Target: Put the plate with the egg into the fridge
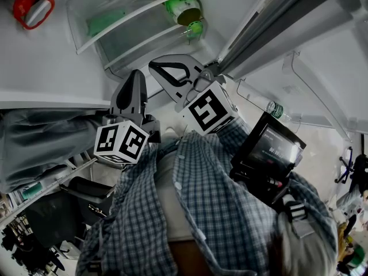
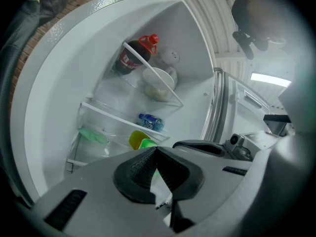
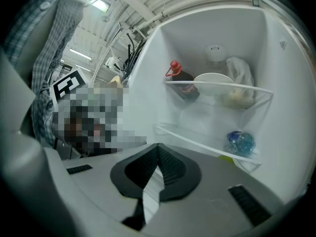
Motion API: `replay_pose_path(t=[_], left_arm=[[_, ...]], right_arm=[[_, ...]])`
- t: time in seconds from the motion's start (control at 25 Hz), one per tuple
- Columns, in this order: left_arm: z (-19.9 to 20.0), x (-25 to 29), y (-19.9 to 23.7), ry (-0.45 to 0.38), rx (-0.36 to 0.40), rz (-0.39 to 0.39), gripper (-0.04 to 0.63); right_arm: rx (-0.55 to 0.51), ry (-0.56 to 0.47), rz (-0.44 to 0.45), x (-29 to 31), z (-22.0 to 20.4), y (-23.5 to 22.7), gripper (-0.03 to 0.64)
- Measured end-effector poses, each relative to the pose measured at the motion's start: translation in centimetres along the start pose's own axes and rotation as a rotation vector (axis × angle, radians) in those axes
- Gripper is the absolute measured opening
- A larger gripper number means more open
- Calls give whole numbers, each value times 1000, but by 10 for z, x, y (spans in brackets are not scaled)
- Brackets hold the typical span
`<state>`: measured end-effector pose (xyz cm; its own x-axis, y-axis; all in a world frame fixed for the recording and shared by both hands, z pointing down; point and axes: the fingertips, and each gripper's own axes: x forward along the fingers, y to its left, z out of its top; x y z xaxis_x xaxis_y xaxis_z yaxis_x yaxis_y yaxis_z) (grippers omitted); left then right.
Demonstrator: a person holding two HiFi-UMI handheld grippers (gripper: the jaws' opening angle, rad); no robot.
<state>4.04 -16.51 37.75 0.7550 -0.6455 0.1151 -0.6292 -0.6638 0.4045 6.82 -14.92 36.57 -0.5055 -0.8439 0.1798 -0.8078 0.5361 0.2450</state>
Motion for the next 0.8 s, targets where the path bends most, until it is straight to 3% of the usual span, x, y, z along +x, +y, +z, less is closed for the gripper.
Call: replay_pose_path(t=[0.8], left_arm=[[0, 0, -2, -3, 8, 1, 6]], right_arm=[[-5, -7, 7, 0, 1, 1, 6]])
